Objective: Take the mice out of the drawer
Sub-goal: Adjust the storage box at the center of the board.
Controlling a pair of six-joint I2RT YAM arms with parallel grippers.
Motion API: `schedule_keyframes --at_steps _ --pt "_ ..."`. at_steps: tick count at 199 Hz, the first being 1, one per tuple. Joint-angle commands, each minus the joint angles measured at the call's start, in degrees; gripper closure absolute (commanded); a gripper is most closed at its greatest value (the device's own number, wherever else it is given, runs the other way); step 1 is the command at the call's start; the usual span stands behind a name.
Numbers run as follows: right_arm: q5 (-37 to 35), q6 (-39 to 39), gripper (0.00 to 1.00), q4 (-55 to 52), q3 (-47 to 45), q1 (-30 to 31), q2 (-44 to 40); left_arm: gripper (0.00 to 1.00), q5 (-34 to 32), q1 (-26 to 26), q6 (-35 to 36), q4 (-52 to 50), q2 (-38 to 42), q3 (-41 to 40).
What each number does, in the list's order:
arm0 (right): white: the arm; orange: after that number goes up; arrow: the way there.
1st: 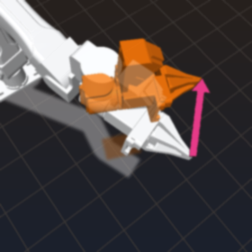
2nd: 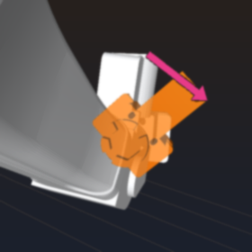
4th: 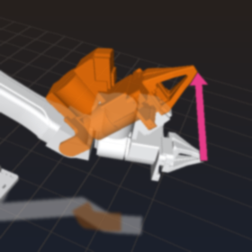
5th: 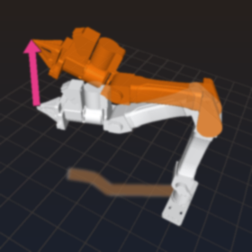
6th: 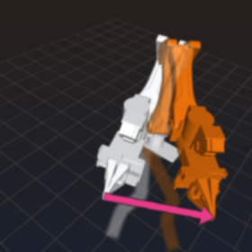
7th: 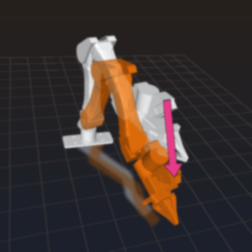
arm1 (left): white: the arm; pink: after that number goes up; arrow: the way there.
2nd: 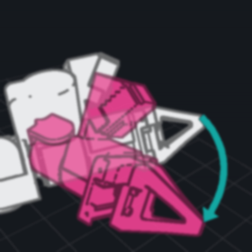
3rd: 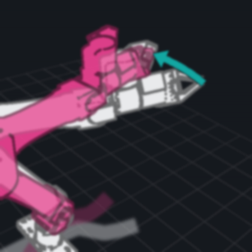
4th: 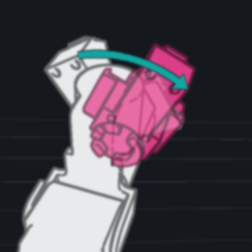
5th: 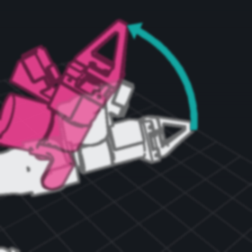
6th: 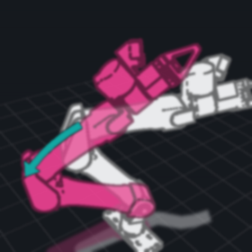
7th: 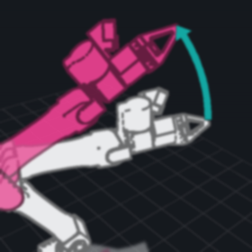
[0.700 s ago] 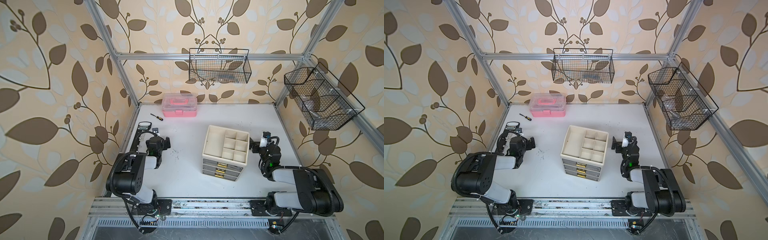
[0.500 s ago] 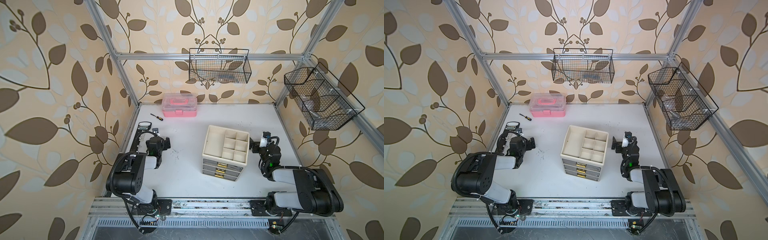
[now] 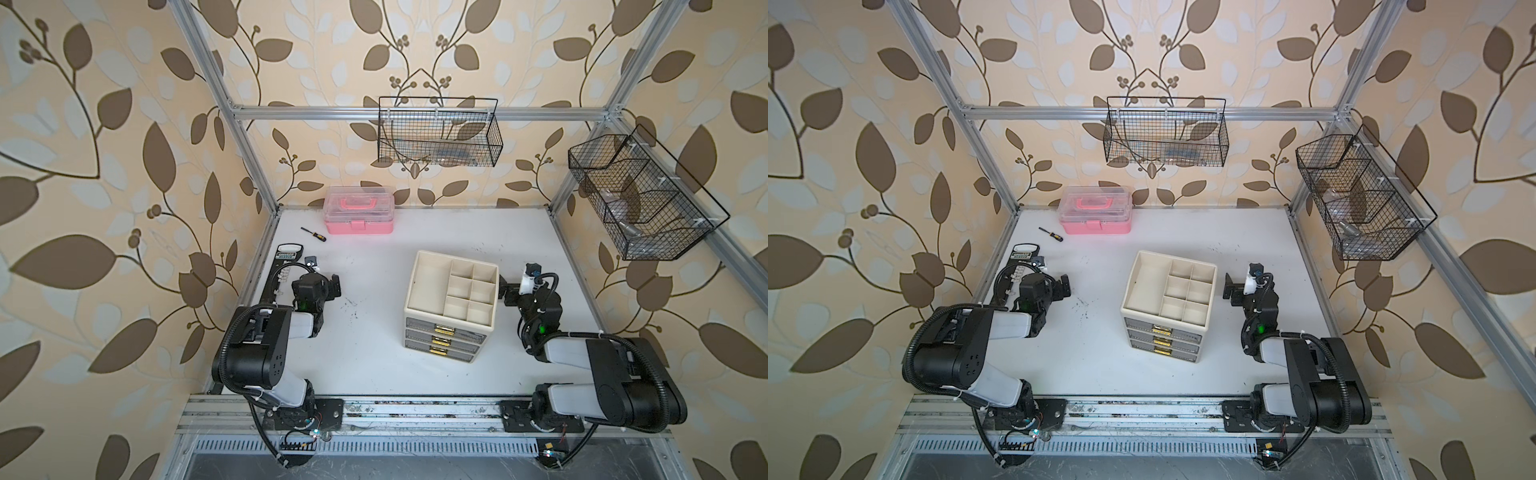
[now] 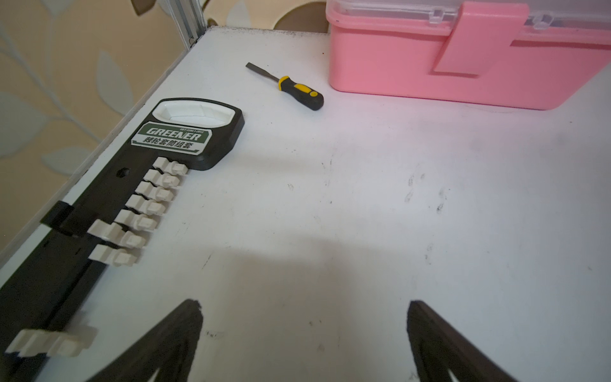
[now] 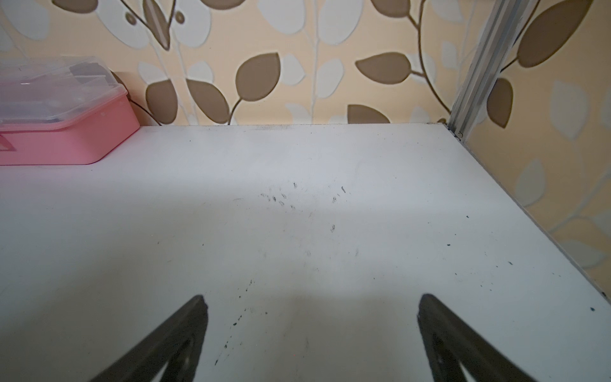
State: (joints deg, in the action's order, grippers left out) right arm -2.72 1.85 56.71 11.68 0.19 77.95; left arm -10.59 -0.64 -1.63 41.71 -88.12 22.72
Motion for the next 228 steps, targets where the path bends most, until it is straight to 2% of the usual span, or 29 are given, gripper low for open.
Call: schedule_keyframes --at_steps 1,28,54,75,95,105,121,138,152,168,199,217,228 --pt "0.6 -1.0 0.0 0.0 -0.8 -0.2 -0.9 0.01 -0.1 0.6 -0.3 1.2 2.1 -0.4" --pt "0.1 -0.6 0.0 0.0 -0.9 -0.3 -1.1 0.01 -0.3 0.6 -0.4 -2.5 5.2 0.2" --pt "0.2 -0.1 0.0 -2.3 -1.0 -1.0 -4.5 0.01 -0.5 0.6 -0.5 -7.2 11.7 0.6" --pt "-0.7 0.7 0.0 -8.3 -0.5 -1.3 -11.0 0.01 -1.3 0.6 -0.5 -9.9 17.9 0.0" --pt "-0.6 1.6 0.0 -17.7 2.2 -1.7 -18.9 0.01 -1.5 0.6 -1.7 -18.7 25.8 2.3" --pt "-2.1 4.5 0.0 -22.3 3.5 -2.0 -22.8 0.01 -2.9 0.6 -5.1 -24.2 29.5 4.4" --pt "-9.9 18.4 0.0 -38.2 8.6 -2.6 -28.4 0.01 -6.1 0.6 -15.7 -34.0 34.2 8.6" --pt "-1.5 20.9 0.0 -49.6 12.8 -5.3 -31.9 0.01 -7.5 0.6 -24.7 -43.0 37.0 12.6" --pt "1.1 25.8 0.0 -56.1 14.6 -6.4 -34.6 0.01 -8.9 0.6 -31.2 -48.4 38.3 14.5" --pt "4.4 27.3 0.0 -62.2 17.0 -6.8 -37.6 0.01 -2.3 0.6 -32.5 -52.6 38.9 17.2" --pt "10.1 28.5 0.0 -75.4 23.7 -6.3 -42.2 0.01 16.3 0.4 -36.0 -60.0 38.9 22.4" --pt "14.4 29.2 0.0 -85.3 29.7 -3.7 -44.9 0.01 25.8 -2.5 -36.0 -63.6 40.7 23.9" --pt "16.4 30.3 0.0 -90.7 33.4 -1.7 -45.9 0.01 27.2 -6.7 -36.0 -67.0 41.4 25.7"
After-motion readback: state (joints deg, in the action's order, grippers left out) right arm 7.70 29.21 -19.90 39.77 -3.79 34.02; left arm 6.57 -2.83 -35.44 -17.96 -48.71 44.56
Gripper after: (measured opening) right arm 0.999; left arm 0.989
